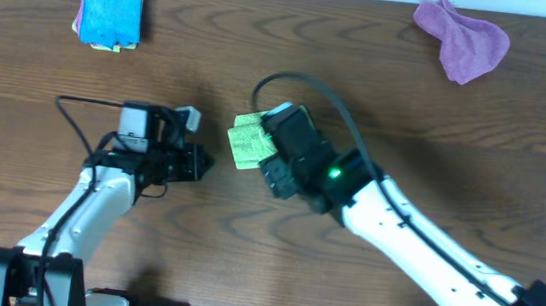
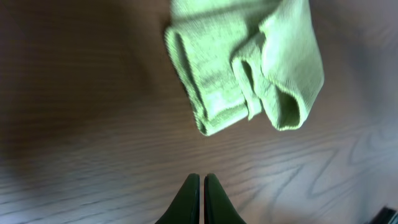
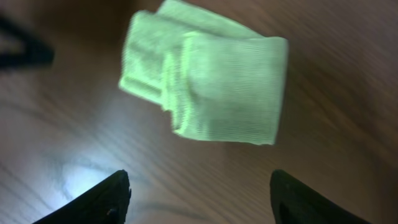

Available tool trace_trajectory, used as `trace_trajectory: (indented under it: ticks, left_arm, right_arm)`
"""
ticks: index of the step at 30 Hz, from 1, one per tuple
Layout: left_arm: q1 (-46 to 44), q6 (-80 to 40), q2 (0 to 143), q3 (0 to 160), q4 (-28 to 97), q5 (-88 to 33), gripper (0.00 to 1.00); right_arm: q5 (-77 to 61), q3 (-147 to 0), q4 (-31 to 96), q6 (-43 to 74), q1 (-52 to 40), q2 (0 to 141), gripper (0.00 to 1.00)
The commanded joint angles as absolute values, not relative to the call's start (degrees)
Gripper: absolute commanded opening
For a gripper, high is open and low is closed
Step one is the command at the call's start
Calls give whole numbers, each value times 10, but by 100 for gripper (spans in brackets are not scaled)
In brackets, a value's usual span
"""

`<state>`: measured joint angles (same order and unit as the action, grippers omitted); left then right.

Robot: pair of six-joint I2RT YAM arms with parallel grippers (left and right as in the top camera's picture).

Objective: Fold the cloth

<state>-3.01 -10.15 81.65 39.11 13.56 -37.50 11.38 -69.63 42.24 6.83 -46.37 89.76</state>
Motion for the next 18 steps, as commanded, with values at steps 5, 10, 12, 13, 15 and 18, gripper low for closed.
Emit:
trace_trajectory:
  ticks: [5,10,12,13,15,18]
  left_arm:
    - [35,-47,777,392,165,-420,6]
    - [76,-41,772,392,187,-421,6]
    - [87,-25,772,392,208,-421,6]
    - [88,-19,771,392,216,-421,6]
    - [88,-16,771,392,224,-421,6]
    - [88,-16,771,392,225,-436,6]
  right_arm:
    - [211,-689,368,12,-507,1000,78]
    - [213,-690,297,12,-507,1055,79]
    - [217,-690,267,12,-506,1077,75]
    - [219,-691,258,12,-506,1086,75]
    - [230,-691,247,11,-505,1100,73]
    - [254,-693,228,12,-502,1114,70]
